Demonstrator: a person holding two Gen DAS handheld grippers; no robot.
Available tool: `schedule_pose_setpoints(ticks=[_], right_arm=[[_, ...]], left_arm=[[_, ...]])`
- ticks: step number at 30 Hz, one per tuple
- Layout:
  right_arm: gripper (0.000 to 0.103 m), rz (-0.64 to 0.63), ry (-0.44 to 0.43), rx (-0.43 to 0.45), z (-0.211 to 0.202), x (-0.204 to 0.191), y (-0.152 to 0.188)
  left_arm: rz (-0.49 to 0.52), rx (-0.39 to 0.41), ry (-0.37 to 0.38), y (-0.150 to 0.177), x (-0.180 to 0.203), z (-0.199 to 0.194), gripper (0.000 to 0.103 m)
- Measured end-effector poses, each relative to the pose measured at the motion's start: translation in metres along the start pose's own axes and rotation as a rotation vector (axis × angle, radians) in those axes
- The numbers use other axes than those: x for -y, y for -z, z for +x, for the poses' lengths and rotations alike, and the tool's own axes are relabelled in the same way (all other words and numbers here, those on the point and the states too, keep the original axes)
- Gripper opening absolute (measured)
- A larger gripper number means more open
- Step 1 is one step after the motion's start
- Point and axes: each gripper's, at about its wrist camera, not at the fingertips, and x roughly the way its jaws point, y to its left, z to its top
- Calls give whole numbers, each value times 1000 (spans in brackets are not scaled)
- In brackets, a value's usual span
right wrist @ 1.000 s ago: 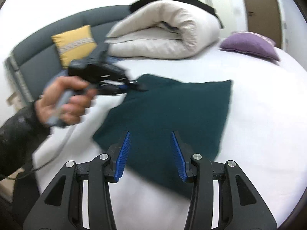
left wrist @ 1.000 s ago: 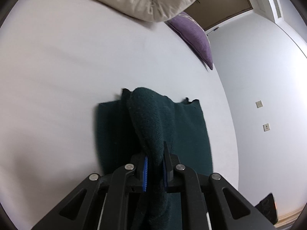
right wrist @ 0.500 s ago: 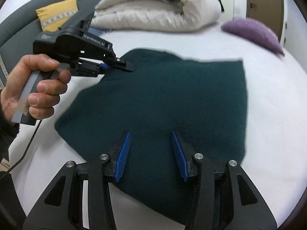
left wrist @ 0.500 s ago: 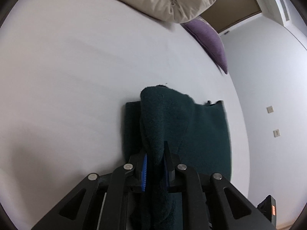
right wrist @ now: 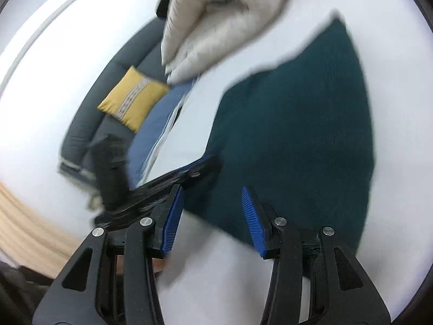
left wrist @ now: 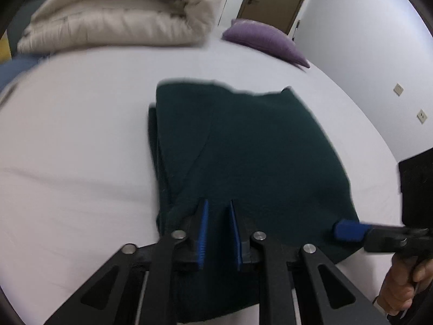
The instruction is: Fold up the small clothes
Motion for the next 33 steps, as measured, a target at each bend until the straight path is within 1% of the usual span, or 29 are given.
schedule_pose_setpoints(ticks=[1,2,4,5,7,8,10,11,13,15,17,19,22,23,25,28,30,31,33], right_arm=[[40,37,21,-33,5,11,3],[32,81,51,-47,6,24,4],[28,145,-2,-47,1,43,8],[28,176,-30,-36,-6,49,9],[29,186,-21,-29,-16,54,14],[29,179,12,-40,-21,56,18],[29,194,16,-49,-36,56,32],[32,201,13,-36,-43,54,34],[32,191,-21,14,-55,45,32],[32,188,-90,59,-61,35,26],[33,172,-112,50,-57,28,19],[32,161,-71,10,-46,27,17],[28,191,33,-84,-22,43,23],[26,194,35,-78,-21,46,25],[26,197,18,-60,-22,48,23],[26,194,42,-62,-29,46,26],[27,178,62,-72,-38,39,31],[29,163,66,-70,-43,35,30],[29,133,44,-48,-49,24,27]], left_arm=[[1,6,6,2,-4,-1,15],[6,6,12,4,-6,-1,15],[20,14,13,7,-6,0,15],[22,15,14,9,-7,1,15],[2,11,26,10,-12,-1,15],[-5,7,30,8,-11,1,15],[-11,1,36,7,-10,1,15],[-7,0,32,7,-9,0,15],[6,1,14,7,-4,0,15],[28,6,-7,8,1,1,15],[43,7,-20,8,5,1,15],[46,4,-25,8,5,1,15],[49,0,-30,8,6,2,15],[52,1,-33,7,7,2,15],[59,0,-41,7,7,3,15],[65,0,-50,7,9,4,15],[70,-1,-57,7,10,4,15],[71,-2,-60,7,10,4,16],[74,-2,-63,7,11,4,16]])
